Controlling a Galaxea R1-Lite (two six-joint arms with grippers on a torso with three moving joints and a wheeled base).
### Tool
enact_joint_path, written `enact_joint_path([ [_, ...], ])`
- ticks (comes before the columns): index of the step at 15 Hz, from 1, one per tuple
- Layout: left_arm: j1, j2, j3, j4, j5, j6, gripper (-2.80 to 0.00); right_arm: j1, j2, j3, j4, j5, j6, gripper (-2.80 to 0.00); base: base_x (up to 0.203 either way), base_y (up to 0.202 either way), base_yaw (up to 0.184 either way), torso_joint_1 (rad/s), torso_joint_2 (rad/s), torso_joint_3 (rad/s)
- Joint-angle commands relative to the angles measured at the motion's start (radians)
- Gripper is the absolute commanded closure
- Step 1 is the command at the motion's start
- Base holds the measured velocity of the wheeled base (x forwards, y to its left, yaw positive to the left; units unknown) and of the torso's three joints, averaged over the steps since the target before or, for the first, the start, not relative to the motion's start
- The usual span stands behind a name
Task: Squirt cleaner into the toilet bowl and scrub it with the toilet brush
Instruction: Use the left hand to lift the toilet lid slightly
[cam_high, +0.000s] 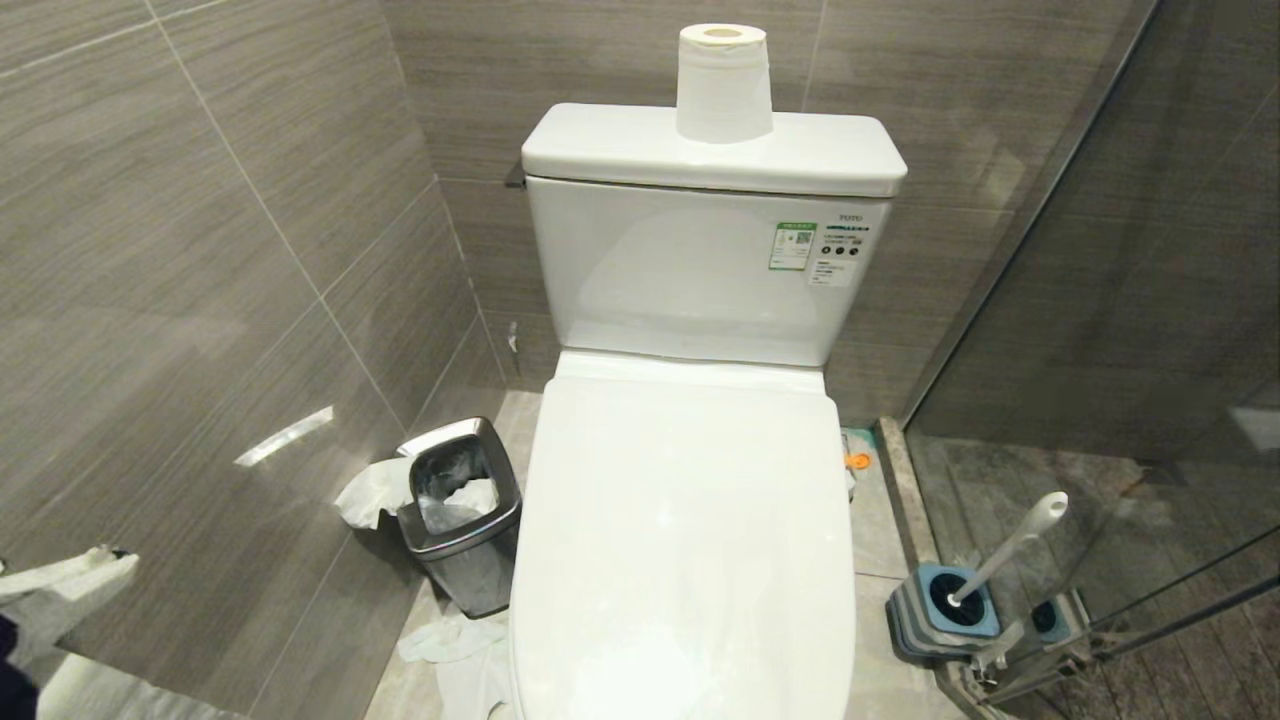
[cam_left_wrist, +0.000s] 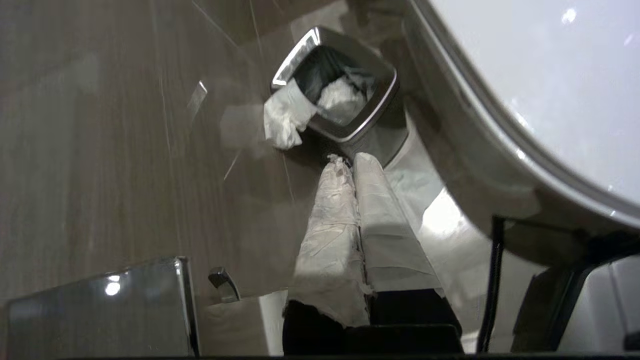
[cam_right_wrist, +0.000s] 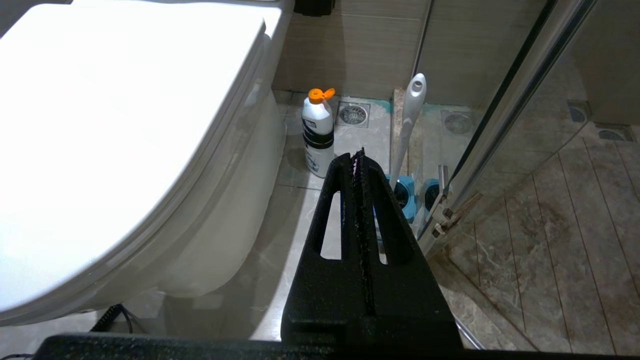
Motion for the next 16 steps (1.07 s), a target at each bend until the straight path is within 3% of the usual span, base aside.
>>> enact_joint_path([
  [1,-0.105,0.081,0.002,0.001,0.088,0.019,0.00,0.000,0.000,0.001,0.000,0.000,0.000,0.00,0.000,0.000,0.000,0.000,0.00,0.000],
  [3,-0.222,0.112,0.006,0.003,0.177,0.022,0.00,0.000,0.000,-0.001,0.000,0.000,0.000,0.00,0.000,0.000,0.000,0.000,0.00,0.000],
  [5,-0.289,0.164,0.021,0.003,0.229,0.020,0.00,0.000,0.000,0.000,0.000,0.000,0.000,0.00,0.000,0.000,0.000,0.000,0.00,0.000],
  [11,-0.304,0.281,0.088,0.001,0.219,0.018,0.00,0.000,0.000,-0.001,0.000,0.000,0.000,0.00,0.000,0.000,0.000,0.000,0.00,0.000],
  [16,-0.286,0.381,0.158,-0.011,0.174,0.015,0.00,0.000,0.000,-0.001,0.000,0.000,0.000,0.00,0.000,0.000,0.000,0.000,0.00,0.000],
])
